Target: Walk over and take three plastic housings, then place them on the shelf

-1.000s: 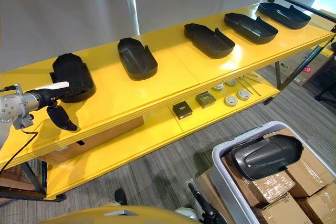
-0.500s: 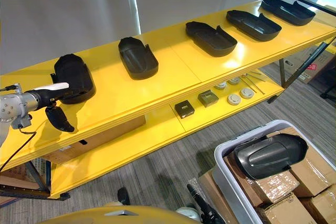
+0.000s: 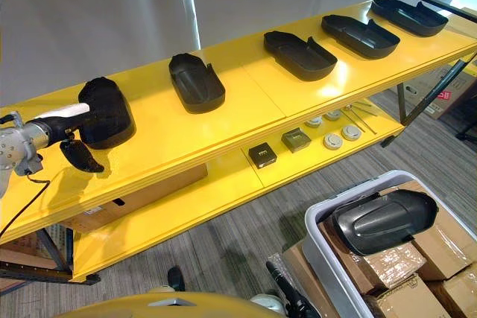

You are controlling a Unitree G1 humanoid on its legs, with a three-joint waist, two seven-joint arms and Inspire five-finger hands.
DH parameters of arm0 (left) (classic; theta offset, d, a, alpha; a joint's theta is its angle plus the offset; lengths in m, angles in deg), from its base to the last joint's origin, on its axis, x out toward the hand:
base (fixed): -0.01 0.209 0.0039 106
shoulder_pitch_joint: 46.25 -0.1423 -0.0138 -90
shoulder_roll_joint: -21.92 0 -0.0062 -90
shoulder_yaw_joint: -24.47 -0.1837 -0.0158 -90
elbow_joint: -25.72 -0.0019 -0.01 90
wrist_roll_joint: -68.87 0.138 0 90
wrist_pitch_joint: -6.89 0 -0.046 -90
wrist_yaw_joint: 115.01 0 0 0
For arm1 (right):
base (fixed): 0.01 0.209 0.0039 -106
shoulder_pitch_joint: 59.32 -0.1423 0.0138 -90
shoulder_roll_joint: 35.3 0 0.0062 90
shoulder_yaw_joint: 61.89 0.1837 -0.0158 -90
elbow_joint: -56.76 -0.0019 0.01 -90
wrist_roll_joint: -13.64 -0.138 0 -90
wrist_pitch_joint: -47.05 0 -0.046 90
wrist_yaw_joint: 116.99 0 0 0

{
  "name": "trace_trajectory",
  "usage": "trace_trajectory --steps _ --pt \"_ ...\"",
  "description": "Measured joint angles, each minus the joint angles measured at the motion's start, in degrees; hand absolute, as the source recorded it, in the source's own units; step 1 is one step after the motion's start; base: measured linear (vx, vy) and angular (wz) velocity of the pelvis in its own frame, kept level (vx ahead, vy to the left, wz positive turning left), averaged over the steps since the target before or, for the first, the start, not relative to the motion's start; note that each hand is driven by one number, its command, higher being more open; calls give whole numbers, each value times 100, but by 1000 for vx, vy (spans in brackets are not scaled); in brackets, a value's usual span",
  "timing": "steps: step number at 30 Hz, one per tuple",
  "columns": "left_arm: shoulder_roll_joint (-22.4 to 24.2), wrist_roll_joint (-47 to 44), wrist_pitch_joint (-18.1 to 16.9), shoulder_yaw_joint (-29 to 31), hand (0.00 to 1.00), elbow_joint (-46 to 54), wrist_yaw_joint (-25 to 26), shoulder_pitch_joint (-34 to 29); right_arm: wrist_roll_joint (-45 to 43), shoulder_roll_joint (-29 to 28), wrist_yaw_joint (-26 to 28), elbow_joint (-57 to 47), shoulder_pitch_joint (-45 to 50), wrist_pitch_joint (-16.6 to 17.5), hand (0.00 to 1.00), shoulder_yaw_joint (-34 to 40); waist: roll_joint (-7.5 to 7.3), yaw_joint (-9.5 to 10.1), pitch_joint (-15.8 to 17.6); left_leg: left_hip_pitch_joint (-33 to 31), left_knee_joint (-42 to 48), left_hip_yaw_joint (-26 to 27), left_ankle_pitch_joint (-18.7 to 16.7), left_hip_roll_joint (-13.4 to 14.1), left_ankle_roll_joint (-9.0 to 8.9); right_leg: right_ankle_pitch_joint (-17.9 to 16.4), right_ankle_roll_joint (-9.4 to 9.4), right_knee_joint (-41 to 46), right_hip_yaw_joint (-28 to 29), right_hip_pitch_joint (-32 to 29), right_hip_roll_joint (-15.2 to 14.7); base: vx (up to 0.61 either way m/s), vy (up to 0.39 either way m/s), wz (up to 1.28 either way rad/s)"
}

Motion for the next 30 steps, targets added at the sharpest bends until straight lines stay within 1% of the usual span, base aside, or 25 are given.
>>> trace_trajectory --steps 2,3,4,5,6,8,9,11,12,14,15,17,18,20,21,22,23,24,25,26,28,29,30 --pt "89 -179 24 90 100 7 449 -13 0 0 -6 -6 2 -2 100 -4 0 1 0 1 0 -1 1 0 1 0 0 0 -1 1 0 0 0 0" --pt "137 -197 20 127 100 16 584 -18 1 0 -9 -8 2 -4 100 -5 -1 2 0 2 0 -2 1 0 1 0 0 0 -1 3 0 0 0 0" --pt "211 -209 16 185 100 57 881 -57 1 -1 -13 -12 1 -10 100 -13 -3 4 -1 3 0 -2 1 0 1 0 0 -1 -1 4 0 0 0 0" --pt "269 -224 14 295 100 153 1183 -189 1 -1 -18 -29 0 -10 100 -40 -4 -20 -2 6 0 -2 1 1 1 0 0 -2 -1 5 1 0 0 0" --pt "310 -223 14 331 100 206 1327 -241 1 -1 -20 -35 6 -10 100 -52 -4 -28 -2 7 0 -2 1 0 2 0 0 -2 -1 7 0 0 0 0" --pt "515 -227 15 409 100 418 1869 -342 3 -3 -38 -35 9 -18 100 -74 -9 -7 -4 8 0 -7 2 1 2 0 0 -2 -6 12 2 0 0 0" --pt "550 -228 14 452 100 502 1989 -413 3 -3 -41 -37 3 -18 100 -74 -12 -15 -6 10 0 -7 2 1 2 0 0 -2 -5 13 2 0 0 0" --pt "718 -245 7 514 100 727 2421 -471 3 -9 -49 -38 12 -19 100 -74 -19 4 -10 14 0 -11 3 2 3 1 0 -3 -9 19 3 0 0 0" --pt "763 -294 3 524 100 768 2561 -473 3 -9 -51 -38 11 -19 100 -74 -20 17 -10 15 0 -12 4 2 4 1 1 -3 -10 21 3 0 0 0" --pt "978 -417 -9 707 100 1006 2964 -551 3 -17 -54 -38 6 -16 100 -75 -31 44 -17 22 0 -12 5 2 5 2 2 -5 -11 27 3 0 0 0" --pt "1091 -539 -33 861 100 1240 3304 -696 3 -28 -63 -38 10 -11 100 -75 -42 39 -23 33 0 -11 4 3 4 3 2 -15 -11 42 4 0 0 0" --pt "1176 -703 -51 954 100 1399 3477 -751 1 -34 -89 -34 16 -10 100 -74 -53 57 -29 44 0 -12 2 3 3 4 3 -25 -17 60 4 0 0 0" --pt "1332 -1114 -131 1145 100 1655 3636 -919 -2 -55 -165 -42 7 3 100 -72 -63 57 -36 75 1 -10 17 4 22 5 2 -29 -21 93 7 0 0 0" --pt "1630 -1705 -194 1350 100 2133 3687 -1215 -20 -110 -240 -108 38 34 100 -57 -86 55 -73 97 0 -5 21 4 31 0 -6 -26 -19 109 6 0 0 0" --pt "2091 -2209 -386 1482 100 2606 3768 -1573 -55 -167 -335 -183 63 81 100 -40 -97 57 -110 113 1 4 15 14 25 -8 -19 -25 -14 95 14 -20 -16 -4" --pt "2410 -2311 -510 1486 100 2853 3842 -1800 -64 -201 -409 -233 76 145 100 -43 -102 51 -123 138 1 29 4 25 15 -17 -34 -22 8 88 21 -24 -16 -10" --pt "2629 -2364 -594 1484 100 3004 3898 -1971 -68 -212 -462 -265 74 181 100 -44 -108 55 -132 166 1 69 -6 37 2 -29 -54 -18 44 82 28 -33 -22 -25" --pt "3062 -2307 -837 1477 100 3200 4023 -2324 -64 -242 -555 -356 108 264 100 -69 -111 60 -150 243 1 159 -48 67 -40 -49 -86 -3 136 81 47 -30 -26 -42" --pt "3368 -2129 -1093 1476 100 3234 4151 -2598 -43 -273 -685 -474 126 458 100 -115 -112 75 -183 319 2 282 -80 122 -29 -62 -107 19 262 51 86 -31 -31 -48" --pt "3472 -2084 -1188 1477 100 3235 4222 -2709 -25 -314 -767 -561 157 561 100 -134 -116 78 -207 349 2 349 -85 160 -39 -68 -116 23 326 15 111 -37 -44 -56" --pt "3778 -2112 -1442 1470 100 3233 4467 -2949 163 -419 -1026 -1135 319 940 100 -533 -147 43 -239 514 4 620 -84 318 -122 -54 -162 41 491 -31 225 -37 -55 -61" --pt "3848 -2155 -1524 1454 100 3232 4538 -2962 174 -421 -1051 -1341 368 996 100 -695 -167 21 -252 543 4 684 -84 356 -134 -43 -177 40 492 -48 244 -34 -56 -62" --pt "3977 -2248 -1718 1397 100 3232 4667 -2961 208 -427 -1053 -1760 452 1103 100 -1010 -195 -25 -266 606 5 819 -84 432 -176 -20 -210 39 491 -83 282 -31 -60 -60"
